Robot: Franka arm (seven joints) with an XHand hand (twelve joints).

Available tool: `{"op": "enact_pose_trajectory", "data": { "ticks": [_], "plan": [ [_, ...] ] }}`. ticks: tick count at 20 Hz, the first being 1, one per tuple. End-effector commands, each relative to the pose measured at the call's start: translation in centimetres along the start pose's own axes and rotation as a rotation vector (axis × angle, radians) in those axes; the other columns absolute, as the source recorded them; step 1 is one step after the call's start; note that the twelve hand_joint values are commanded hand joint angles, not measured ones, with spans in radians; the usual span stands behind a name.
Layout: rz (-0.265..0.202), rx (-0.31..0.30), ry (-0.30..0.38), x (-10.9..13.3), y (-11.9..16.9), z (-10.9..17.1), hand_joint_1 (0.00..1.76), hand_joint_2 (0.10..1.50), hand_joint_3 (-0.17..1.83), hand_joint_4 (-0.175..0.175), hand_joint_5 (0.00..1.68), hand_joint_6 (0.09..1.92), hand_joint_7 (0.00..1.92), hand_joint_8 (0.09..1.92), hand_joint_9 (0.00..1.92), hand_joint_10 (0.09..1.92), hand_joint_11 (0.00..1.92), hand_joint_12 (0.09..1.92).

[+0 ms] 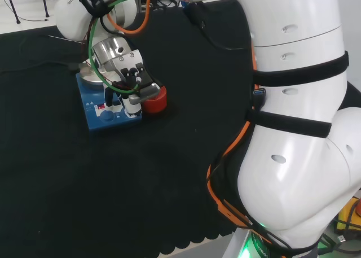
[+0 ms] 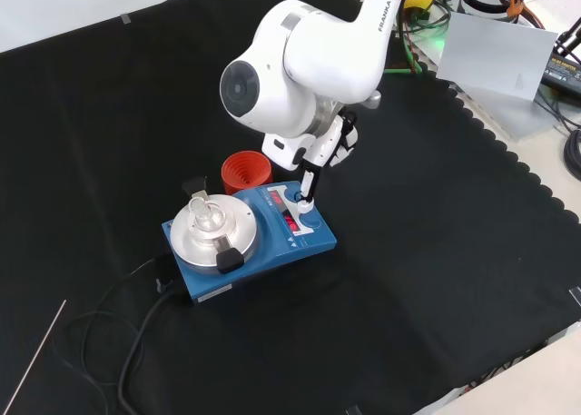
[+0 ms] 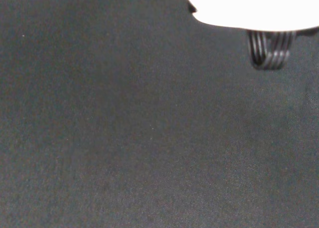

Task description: Turn on the heater.

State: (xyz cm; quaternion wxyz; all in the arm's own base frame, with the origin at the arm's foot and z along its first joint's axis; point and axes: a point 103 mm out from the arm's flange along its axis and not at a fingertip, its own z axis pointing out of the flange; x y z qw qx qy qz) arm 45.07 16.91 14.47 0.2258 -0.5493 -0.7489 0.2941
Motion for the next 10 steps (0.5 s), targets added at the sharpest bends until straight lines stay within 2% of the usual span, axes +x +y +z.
{"op": "enact_pose_trajectory", "data": {
  "ticks": [1,10],
  "plan": [
    [0.004,0.008,-0.002,-0.20,0.26,0.19,1.63,0.41,1.45,-0.045,0.45,0.09,1.83,1.88,1.92,1.63,1.73,1.51],
    [0.008,0.014,0.000,-0.34,0.65,0.42,1.63,0.41,1.46,-0.045,0.45,0.09,1.83,1.88,1.92,1.63,1.73,1.50]
  ]
}}
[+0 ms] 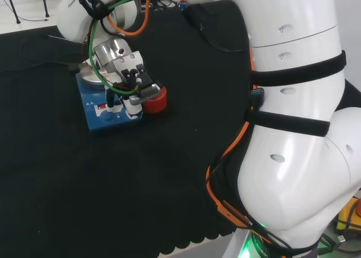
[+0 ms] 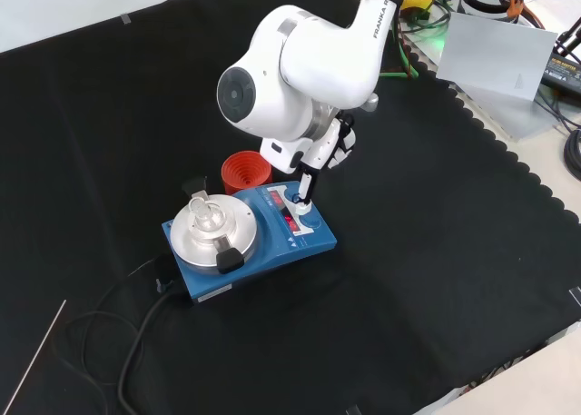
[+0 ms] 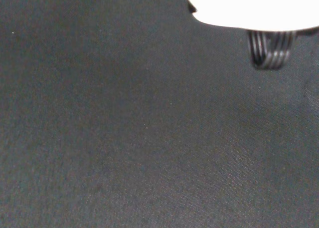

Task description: Turn on the heater.

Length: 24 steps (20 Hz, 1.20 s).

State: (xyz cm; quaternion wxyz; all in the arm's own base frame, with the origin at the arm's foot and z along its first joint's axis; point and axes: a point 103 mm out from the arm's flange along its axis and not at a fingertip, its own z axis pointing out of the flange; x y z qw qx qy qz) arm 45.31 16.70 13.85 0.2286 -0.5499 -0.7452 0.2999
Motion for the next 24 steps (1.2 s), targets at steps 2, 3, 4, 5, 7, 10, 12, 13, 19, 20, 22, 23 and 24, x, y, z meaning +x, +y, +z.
{"op": "enact_pose_trajectory", "data": {
  "ticks": [2,3,4,5,7,10,12,13,19,20,22,23,24],
  "plan": [
    [0.002,0.000,0.001,-0.1,0.1,0.1,1.63,0.41,1.46,-0.044,0.45,0.09,1.83,1.88,1.92,1.63,1.73,1.50],
    [0.002,-0.001,0.001,-0.1,0.2,0.1,1.63,0.41,1.46,-0.044,0.45,0.09,1.83,1.88,1.92,1.63,1.73,1.50],
    [0.002,-0.001,0.000,-0.1,0.2,0.1,1.63,0.41,1.46,-0.044,0.45,0.09,1.83,1.88,1.92,1.63,1.73,1.50],
    [0.002,-0.003,-0.001,-0.1,0.2,0.1,1.63,0.41,1.46,-0.044,0.45,0.09,1.83,1.87,1.92,1.63,1.73,1.50],
    [0.001,-0.003,-0.003,-0.1,0.2,0.1,1.63,0.41,1.46,-0.044,0.45,0.09,1.83,1.87,1.92,1.63,1.73,1.50],
    [-0.002,-0.011,0.000,-0.3,0.1,0.1,1.63,0.41,1.46,-0.043,0.46,0.09,1.83,1.87,1.92,1.63,1.73,1.50],
    [-0.002,-0.018,0.001,-0.4,-0.3,-0.1,1.63,0.41,1.46,-0.043,0.46,0.09,1.83,1.87,1.92,1.63,1.73,1.50],
    [-0.001,-0.024,0.003,-0.5,-0.6,-0.4,1.63,0.41,1.46,-0.043,0.46,0.09,1.83,1.87,1.92,1.63,1.73,1.50],
    [0.006,-0.066,0.003,-0.9,-2.7,-2.4,1.63,0.41,1.46,-0.044,0.46,0.09,1.83,1.87,1.92,1.63,1.73,1.50],
    [0.007,-0.073,0.002,-1.0,-3.1,-2.6,1.63,0.41,1.46,-0.044,0.46,0.09,1.83,1.87,1.92,1.63,1.73,1.50],
    [0.007,-0.084,0.004,-1.2,-3.9,-3.0,1.63,0.41,1.46,-0.044,0.46,0.09,1.83,1.87,1.92,1.63,1.73,1.50],
    [0.007,-0.089,0.006,-1.3,-4.2,-3.1,1.63,0.41,1.46,-0.044,0.46,0.09,1.83,1.87,1.92,1.63,1.73,1.50],
    [0.008,-0.094,0.007,-1.4,-4.5,-3.2,1.63,0.41,1.46,-0.044,0.46,0.09,1.83,1.87,1.92,1.63,1.73,1.50]
  ]
}}
